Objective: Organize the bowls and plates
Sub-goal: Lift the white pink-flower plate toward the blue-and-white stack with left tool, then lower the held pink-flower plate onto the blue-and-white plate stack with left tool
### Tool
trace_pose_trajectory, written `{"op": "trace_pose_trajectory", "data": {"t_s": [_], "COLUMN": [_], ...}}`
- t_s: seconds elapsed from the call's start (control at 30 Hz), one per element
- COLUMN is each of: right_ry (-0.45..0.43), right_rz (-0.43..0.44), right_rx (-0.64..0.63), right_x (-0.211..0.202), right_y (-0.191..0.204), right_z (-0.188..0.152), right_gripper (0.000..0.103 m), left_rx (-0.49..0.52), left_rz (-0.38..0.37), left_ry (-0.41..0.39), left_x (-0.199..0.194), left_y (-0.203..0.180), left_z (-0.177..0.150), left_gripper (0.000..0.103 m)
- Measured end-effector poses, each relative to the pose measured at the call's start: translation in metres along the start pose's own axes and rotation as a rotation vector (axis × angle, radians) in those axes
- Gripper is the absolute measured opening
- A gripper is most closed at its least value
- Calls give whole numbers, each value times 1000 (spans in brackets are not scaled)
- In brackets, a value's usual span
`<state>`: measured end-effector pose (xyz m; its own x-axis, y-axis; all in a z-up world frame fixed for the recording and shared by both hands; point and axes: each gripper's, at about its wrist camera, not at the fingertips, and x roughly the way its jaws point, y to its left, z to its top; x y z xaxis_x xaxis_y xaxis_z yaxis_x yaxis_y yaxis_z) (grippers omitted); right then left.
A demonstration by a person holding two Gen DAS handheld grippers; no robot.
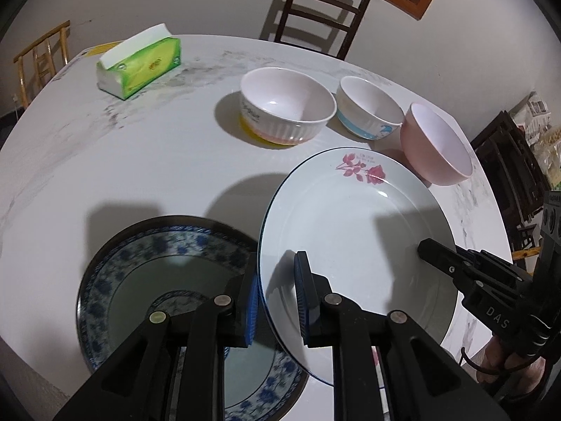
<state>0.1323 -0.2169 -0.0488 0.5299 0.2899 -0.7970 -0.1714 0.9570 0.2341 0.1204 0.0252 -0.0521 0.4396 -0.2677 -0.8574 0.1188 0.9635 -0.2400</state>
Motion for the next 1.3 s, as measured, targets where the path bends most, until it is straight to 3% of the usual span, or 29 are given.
{"op": "trace_pose_trajectory", "data": {"t_s": [0.57,1.3], "right_ry": [15,91], "right_rz": [42,103], "right_rx": [-76,-168], "right_x": [4,37], "right_y": [55,124], "right_z": [-6,-15], "right_gripper": [17,17], "left_rx": [-76,-194], "left_rz": [27,81], "left_ry": [-30,-28], "left_x": [-32,-52], "left_y": [45,115], "left_z": [-26,-58], "left_gripper": [15,15]}}
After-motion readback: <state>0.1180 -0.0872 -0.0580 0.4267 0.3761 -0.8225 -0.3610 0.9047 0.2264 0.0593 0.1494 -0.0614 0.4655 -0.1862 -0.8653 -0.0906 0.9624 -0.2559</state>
